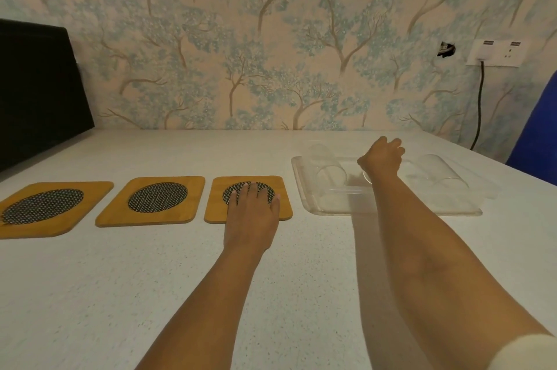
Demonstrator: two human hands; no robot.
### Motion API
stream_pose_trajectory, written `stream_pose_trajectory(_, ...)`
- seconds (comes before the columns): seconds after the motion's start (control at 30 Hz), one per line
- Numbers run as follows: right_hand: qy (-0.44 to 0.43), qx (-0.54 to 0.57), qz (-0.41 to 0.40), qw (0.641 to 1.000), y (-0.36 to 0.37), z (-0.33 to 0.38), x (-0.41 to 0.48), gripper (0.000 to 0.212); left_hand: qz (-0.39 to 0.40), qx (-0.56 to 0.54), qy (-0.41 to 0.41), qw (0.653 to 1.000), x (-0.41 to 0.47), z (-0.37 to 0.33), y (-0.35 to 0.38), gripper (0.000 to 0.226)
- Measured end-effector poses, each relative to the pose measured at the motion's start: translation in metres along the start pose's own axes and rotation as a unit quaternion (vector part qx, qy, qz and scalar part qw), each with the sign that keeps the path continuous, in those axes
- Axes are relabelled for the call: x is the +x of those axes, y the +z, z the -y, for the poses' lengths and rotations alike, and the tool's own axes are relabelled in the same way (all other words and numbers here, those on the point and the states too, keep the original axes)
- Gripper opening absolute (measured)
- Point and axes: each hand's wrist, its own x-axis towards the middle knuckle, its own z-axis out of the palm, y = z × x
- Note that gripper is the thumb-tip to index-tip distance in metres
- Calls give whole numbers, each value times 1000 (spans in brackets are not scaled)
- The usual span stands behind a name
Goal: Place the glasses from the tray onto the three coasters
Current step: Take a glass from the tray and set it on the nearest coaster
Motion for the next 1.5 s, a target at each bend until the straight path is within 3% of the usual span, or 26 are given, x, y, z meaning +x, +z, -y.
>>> stream_pose_trajectory(0.27, 77, 5, 77, 994, 0, -2, 4, 64, 1, -4, -1, 1000, 1, 1, 1, 43)
stream_pose_trajectory(0.5, 102, 32, 75, 991, -3, -6, 1, 73, 3, -20, -17, 1000, 1, 1, 0, 49)
stream_pose_trajectory(0.7, 87, 150, 36, 984, -10, -5, -4, 71, 15, -26, -27, 999, 2, 1, 0, 50)
stream_pose_trajectory(0.87, 47, 314, -53, 947, -24, -3, -8, 73, 19, -33, -36, 999, 2, 0, -2, 50)
stream_pose_trajectory(0.97, 42, 439, -92, 892, -35, -3, -16, 77, 16, -37, -37, 999, 0, -1, -4, 50)
stream_pose_trajectory(1.07, 87, 591, -86, 797, -51, 3, -25, 79, 9, -44, -35, 998, -4, -2, -7, 48)
stream_pose_trajectory(1.2, 153, 704, -42, 692, -75, 14, -37, 44, 7, -47, -27, 999, -13, -1, -12, 47)
stream_pose_trajectory(1.23, 164, 728, -27, 665, -78, 16, -42, 45, 8, -50, -29, 998, -16, 1, -14, 47)
stream_pose_trajectory(1.37, 195, 810, 63, 550, -84, 23, -69, 81, 3, -48, -28, 998, -30, 7, -21, 47)
stream_pose_trajectory(1.5, 221, 831, 130, 493, -86, 32, -99, 92, 9, -63, -32, 997, -46, 16, -30, 48)
